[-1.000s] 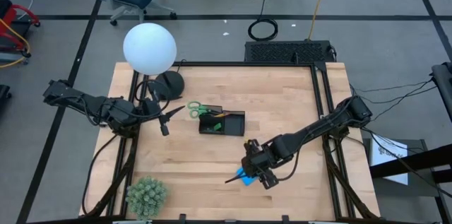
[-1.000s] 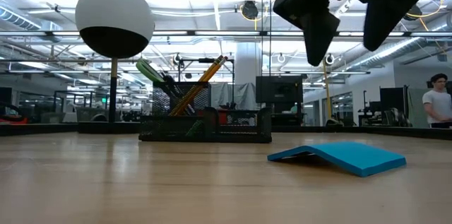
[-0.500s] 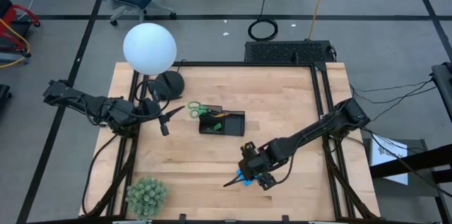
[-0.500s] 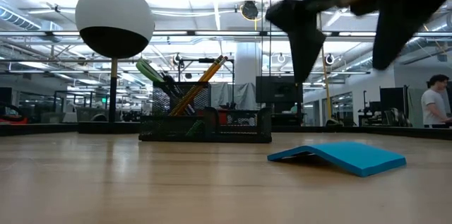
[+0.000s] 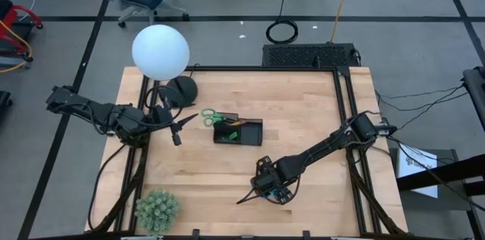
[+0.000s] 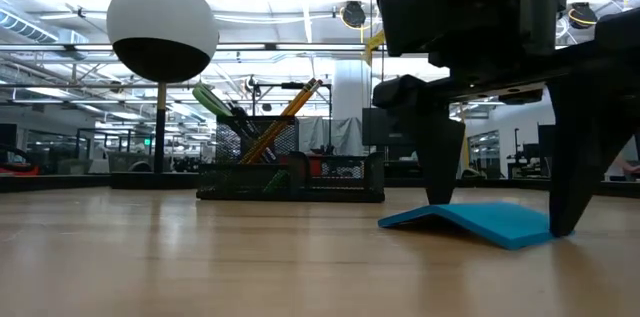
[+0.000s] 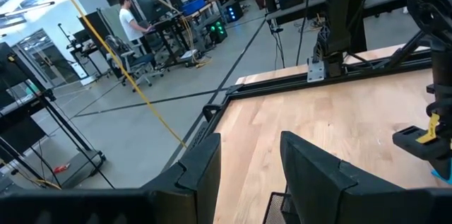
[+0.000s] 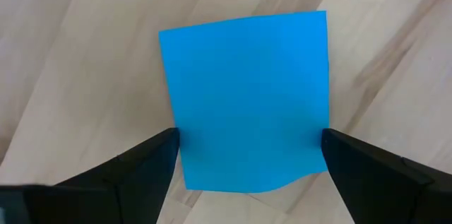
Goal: Pick and place office supplies into organizer
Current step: Put the blue sticky notes into the black desk organizer
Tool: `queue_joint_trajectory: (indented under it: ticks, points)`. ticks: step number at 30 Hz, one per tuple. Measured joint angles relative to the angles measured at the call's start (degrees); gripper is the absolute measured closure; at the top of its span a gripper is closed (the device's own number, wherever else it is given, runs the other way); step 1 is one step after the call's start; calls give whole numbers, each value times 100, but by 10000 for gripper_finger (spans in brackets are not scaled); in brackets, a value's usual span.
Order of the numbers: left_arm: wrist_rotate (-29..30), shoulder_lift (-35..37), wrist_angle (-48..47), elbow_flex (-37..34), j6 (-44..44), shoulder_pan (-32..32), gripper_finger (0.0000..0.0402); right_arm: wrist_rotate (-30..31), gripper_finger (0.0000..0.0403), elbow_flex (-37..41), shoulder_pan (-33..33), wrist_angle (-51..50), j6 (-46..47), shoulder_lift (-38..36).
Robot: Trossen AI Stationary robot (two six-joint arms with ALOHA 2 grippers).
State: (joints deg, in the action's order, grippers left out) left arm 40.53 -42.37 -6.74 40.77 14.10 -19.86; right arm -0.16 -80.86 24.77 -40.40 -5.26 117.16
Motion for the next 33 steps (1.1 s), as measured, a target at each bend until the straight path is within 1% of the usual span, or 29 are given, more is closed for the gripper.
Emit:
queue_joint_trajectory:
  ticks: [8, 10, 13, 18, 28, 33]
  points:
    - [-2, 0, 3, 0, -32, 0, 247, -22, 66, 12, -16, 41, -29, 32]
    - [-2, 0, 7, 0, -32, 0, 247, -138, 72, 13, -29, 40, -15, 33]
    - [-2, 0, 7, 0, -34, 0, 247, -225, 93, 17, -37, 37, 29, 39]
    - [-2, 0, 7, 0, -37, 0, 247, -248, 155, 20, -39, 56, 7, 46]
    - [-4, 0, 7, 0, -50, 0, 247, -284, 318, 24, -53, 180, -22, 48]
    - [-4, 0, 7, 0, -50, 0, 247, -304, 385, 24, -104, 168, -94, -17]
